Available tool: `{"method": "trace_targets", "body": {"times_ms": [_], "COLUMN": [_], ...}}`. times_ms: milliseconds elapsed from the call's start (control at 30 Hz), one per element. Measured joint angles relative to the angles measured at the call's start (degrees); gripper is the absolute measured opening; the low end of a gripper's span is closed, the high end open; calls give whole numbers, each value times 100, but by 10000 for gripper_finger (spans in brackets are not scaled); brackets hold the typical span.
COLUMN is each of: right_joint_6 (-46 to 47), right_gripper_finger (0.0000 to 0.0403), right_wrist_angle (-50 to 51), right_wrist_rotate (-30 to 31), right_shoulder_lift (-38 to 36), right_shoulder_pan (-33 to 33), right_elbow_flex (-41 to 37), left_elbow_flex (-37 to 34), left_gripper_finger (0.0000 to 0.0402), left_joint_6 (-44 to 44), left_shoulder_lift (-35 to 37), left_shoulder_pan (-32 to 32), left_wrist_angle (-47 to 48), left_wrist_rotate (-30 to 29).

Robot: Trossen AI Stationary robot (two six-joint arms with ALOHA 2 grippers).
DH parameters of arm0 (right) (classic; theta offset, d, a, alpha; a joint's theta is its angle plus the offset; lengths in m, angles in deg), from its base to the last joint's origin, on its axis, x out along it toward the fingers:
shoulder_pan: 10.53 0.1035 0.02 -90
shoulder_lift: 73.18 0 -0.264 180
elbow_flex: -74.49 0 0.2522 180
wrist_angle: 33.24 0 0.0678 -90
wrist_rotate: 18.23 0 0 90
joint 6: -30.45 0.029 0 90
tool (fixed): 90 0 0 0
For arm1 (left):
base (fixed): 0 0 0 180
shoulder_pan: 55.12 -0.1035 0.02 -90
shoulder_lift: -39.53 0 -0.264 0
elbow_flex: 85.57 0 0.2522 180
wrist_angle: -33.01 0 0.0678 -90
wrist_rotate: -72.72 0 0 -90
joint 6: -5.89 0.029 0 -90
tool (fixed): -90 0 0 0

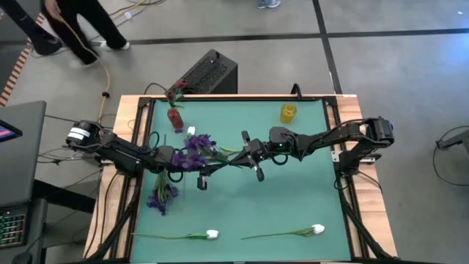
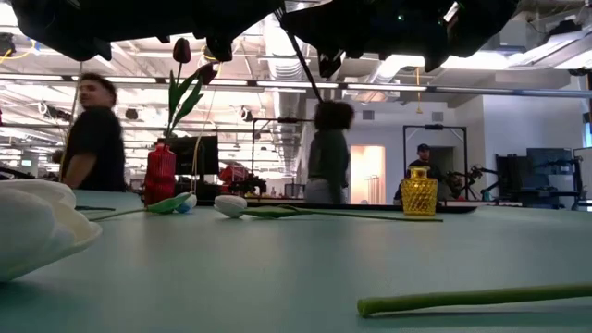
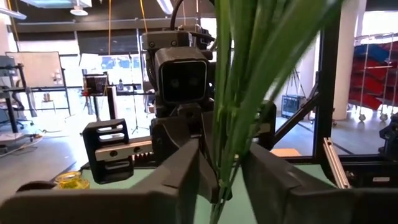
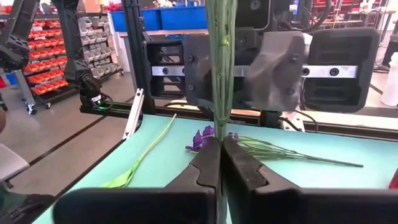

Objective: Sort flowers into vase by color
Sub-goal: Put the top violet flowers into the red vase

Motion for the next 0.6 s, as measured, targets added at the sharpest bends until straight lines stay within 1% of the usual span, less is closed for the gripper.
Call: {"method": "trace_targets", "body": {"times_ms": [167,233,300,400,600], "right_joint_6": [10,10,7,12,-3], "right_gripper_finger": [57,65,77,111,213], "right_wrist_angle": [2,1,-2,9,88], "right_wrist_rotate": [0,0,-1,-2,-2], "right_shoulder_lift": [0,0,-4,-7,-44], "right_shoulder_pan": [-2,-2,-1,-5,-25], "right_elbow_flex": [0,0,0,0,0], "left_elbow_flex": [0,0,0,0,0], "left_gripper_finger": [26,8,7,6,2], "left_joint_6": [-10,-37,-99,-131,-147], "left_shoulder_lift": [0,0,0,0,6], "left_shoulder_pan": [-2,-2,-2,-2,-2], "left_wrist_angle": [5,5,7,10,14], "left_wrist_rotate": [0,-2,-7,-8,-10]}}
